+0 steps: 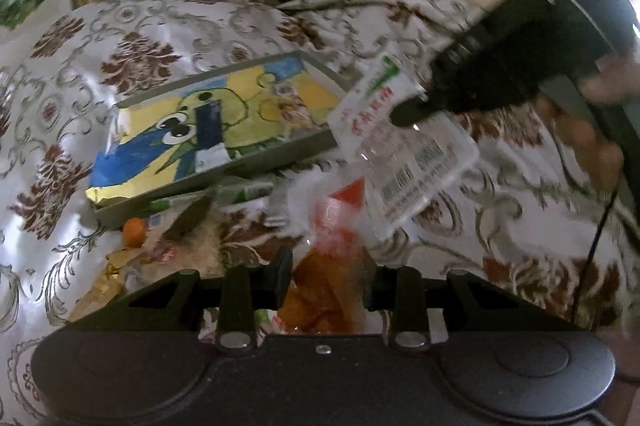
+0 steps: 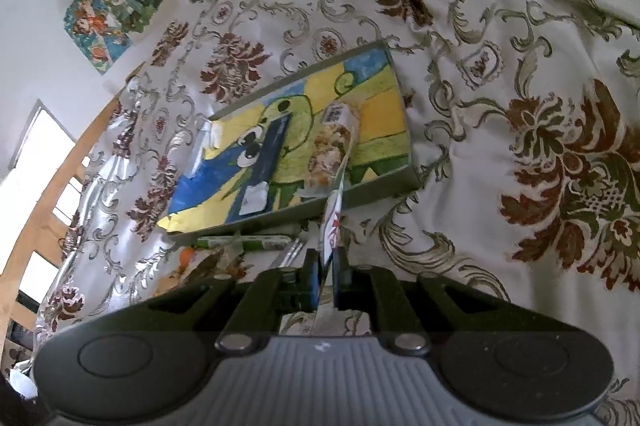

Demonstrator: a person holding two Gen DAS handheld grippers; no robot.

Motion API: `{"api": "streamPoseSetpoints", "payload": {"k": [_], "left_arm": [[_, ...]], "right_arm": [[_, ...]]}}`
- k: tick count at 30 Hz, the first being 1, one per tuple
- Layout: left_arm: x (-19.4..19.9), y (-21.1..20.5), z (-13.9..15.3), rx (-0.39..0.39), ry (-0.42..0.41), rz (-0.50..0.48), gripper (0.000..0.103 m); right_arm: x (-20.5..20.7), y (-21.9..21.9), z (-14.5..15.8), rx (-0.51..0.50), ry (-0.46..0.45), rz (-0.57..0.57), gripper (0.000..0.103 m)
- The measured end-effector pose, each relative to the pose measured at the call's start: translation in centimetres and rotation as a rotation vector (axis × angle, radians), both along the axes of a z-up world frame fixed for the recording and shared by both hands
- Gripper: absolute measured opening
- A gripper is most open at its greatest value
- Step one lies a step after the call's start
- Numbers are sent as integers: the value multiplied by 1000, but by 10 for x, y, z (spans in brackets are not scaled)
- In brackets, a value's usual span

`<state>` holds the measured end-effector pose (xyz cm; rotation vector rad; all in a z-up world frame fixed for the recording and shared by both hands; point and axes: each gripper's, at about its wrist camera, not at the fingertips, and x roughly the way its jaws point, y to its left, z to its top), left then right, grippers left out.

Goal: Organize snacks

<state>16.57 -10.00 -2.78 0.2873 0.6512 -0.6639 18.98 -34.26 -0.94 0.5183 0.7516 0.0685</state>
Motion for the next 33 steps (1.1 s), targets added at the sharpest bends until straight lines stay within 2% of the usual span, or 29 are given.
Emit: {"api": "streamPoseSetpoints", "payload": {"k": [2, 8, 14, 21, 26, 33], "left_arm": [[4, 1, 5, -20, -11, 15, 32], [16, 3, 11, -71, 6, 58, 31], [22, 10, 14, -102, 11, 90, 31], [46, 8, 35, -170, 37, 136, 31], [79, 2, 49, -206, 41, 182, 31], [150, -26, 56, -206, 21, 255, 31]], "right_arm": [[-2, 0, 3, 8, -17, 6, 7], [-4, -4, 9, 42, -66, 6, 7], [-2, -7, 8, 65, -74, -2, 7], [1, -8, 14, 95, -119, -9, 7], [22, -22, 20, 121, -182, -38, 7], [69, -38, 18, 143, -229, -80, 7]]}}
